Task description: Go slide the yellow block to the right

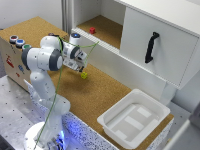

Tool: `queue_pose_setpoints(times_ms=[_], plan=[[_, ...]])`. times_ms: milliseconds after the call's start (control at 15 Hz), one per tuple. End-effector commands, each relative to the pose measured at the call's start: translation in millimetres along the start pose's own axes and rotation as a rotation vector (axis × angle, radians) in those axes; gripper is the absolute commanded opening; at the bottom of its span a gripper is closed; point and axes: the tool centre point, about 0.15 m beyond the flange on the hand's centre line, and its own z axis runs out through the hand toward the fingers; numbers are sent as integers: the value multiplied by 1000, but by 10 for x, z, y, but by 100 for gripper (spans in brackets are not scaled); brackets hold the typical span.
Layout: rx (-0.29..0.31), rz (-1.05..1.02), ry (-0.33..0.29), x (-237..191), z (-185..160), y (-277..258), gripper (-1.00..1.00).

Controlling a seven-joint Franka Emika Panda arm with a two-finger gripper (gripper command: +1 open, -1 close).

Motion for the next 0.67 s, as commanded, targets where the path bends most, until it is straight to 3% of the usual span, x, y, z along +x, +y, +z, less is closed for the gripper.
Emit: queue_pose_setpoints(times_ms=[0,600], plan=[[-30,23,-10,195,106,168,-100],[-117,155,-40,24,137,1007,-100]])
